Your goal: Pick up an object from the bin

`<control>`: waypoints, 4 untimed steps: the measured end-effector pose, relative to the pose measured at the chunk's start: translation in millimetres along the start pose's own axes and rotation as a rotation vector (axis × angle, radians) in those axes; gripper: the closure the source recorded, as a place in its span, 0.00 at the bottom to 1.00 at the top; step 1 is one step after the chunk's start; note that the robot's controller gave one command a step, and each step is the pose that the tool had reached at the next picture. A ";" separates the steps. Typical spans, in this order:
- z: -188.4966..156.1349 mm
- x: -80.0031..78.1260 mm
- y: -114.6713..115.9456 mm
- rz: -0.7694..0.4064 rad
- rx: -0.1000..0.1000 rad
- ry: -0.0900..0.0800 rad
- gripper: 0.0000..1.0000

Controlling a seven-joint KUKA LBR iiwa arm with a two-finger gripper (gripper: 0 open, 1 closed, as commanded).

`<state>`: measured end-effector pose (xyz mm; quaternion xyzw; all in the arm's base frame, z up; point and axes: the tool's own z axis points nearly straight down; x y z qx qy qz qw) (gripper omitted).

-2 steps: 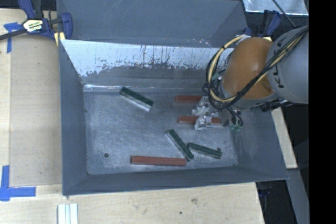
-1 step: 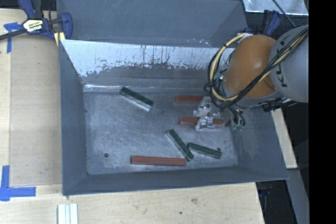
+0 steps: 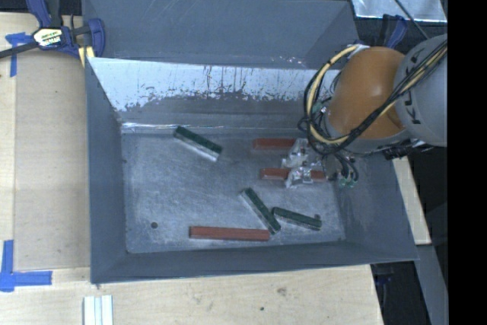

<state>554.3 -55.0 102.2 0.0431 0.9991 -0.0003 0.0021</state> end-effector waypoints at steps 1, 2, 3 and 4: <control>-9.2 -0.1 0.0 0.000 0.000 0.000 1.00; -16.0 -0.3 0.0 0.000 0.000 -0.001 1.00; -24.4 0.8 -0.1 -0.001 0.000 0.005 1.00; -42.6 1.0 -0.2 0.000 -0.001 0.007 1.00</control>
Offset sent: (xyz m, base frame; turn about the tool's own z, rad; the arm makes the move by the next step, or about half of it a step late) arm 0.0000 0.0000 0.0013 0.0000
